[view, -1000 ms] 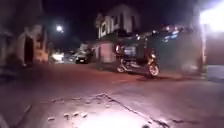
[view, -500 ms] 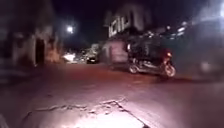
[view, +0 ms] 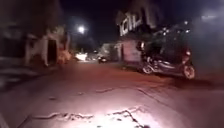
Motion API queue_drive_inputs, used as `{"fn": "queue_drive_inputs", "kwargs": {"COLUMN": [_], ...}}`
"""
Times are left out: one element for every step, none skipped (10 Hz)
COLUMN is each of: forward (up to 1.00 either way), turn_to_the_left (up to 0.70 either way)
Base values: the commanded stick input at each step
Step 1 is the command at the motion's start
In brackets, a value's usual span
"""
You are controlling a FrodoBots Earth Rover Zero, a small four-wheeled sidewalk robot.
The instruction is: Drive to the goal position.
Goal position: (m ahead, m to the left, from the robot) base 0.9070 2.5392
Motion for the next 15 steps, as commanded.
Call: {"fn": "queue_drive_inputs", "kwargs": {"forward": [0.7,0.7,0.7,0.7,0.7,0.7,0.7,0.7,0.7,0.7,0.7,0.7,0.7,0.7,0.7], "turn_to_the_left": [0.0,0.0,0.0,0.0,0.0,-0.01,-0.2,-0.35,-0.35,-0.35,-0.35,-0.24,-0.1,0.0,0.0]}}
